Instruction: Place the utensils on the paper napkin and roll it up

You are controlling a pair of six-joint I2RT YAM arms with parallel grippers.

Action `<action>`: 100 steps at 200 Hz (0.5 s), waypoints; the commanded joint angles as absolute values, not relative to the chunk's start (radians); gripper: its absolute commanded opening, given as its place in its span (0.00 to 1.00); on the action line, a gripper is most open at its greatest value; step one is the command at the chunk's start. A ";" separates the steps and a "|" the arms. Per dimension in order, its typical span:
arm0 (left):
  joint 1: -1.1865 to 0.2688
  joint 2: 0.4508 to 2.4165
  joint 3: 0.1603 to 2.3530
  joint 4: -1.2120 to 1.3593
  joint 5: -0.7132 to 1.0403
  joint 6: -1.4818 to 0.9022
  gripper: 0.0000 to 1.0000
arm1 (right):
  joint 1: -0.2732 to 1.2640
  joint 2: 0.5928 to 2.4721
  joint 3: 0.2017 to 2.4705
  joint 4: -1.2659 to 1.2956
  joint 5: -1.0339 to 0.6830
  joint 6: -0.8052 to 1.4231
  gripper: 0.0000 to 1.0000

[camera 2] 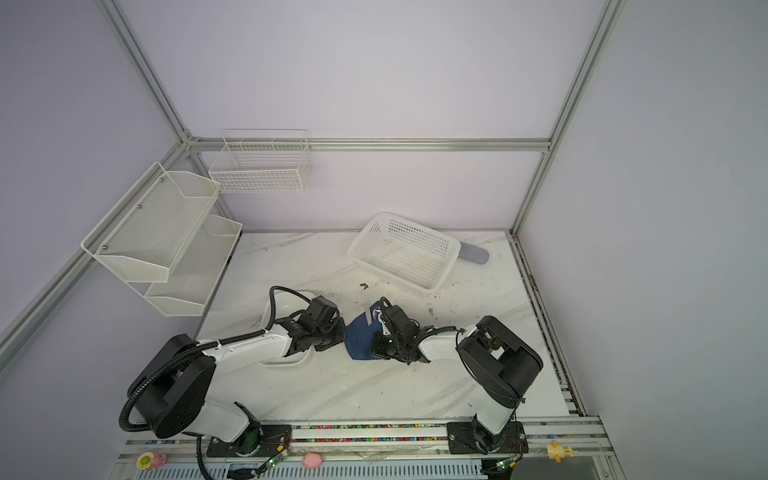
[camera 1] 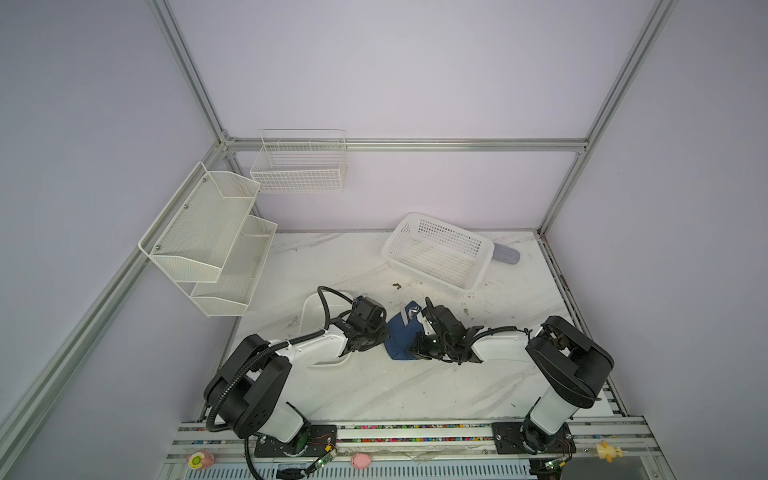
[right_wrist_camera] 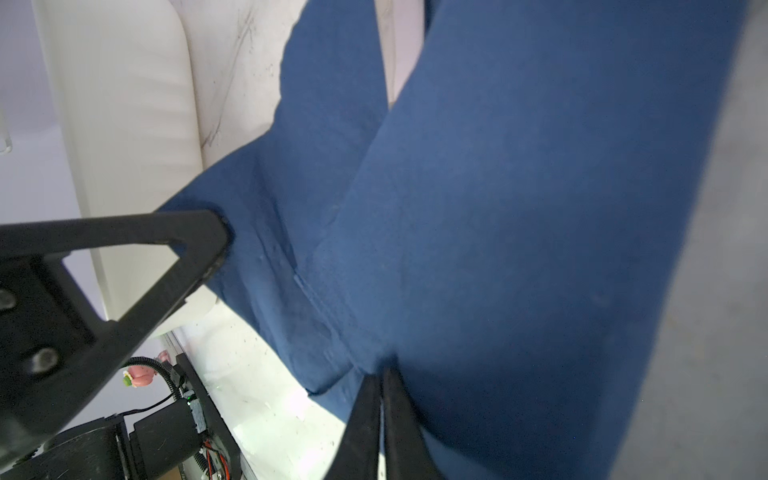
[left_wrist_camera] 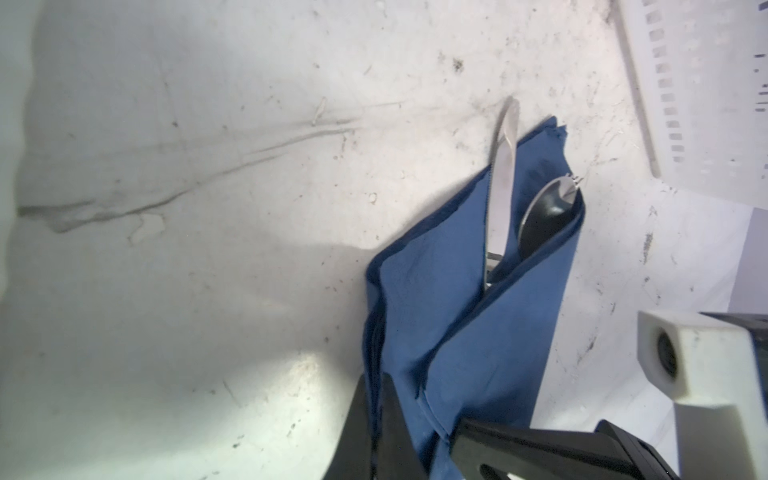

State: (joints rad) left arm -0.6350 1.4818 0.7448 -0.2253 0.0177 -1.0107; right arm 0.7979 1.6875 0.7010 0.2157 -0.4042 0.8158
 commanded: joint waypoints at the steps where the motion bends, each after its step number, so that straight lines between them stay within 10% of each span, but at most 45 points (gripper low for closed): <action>1: -0.630 1.449 0.762 -0.212 0.061 -0.968 0.00 | 0.802 1.701 0.699 0.184 -0.377 0.820 0.10; 100: -0.636 1.463 0.887 -0.232 0.186 -0.985 0.00 | 0.804 1.701 0.700 0.179 -0.371 0.818 0.11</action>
State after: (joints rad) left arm -0.6350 1.4776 0.7765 -0.2405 0.1478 -0.9916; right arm 0.7979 1.6875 0.7010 0.2157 -0.4000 0.8158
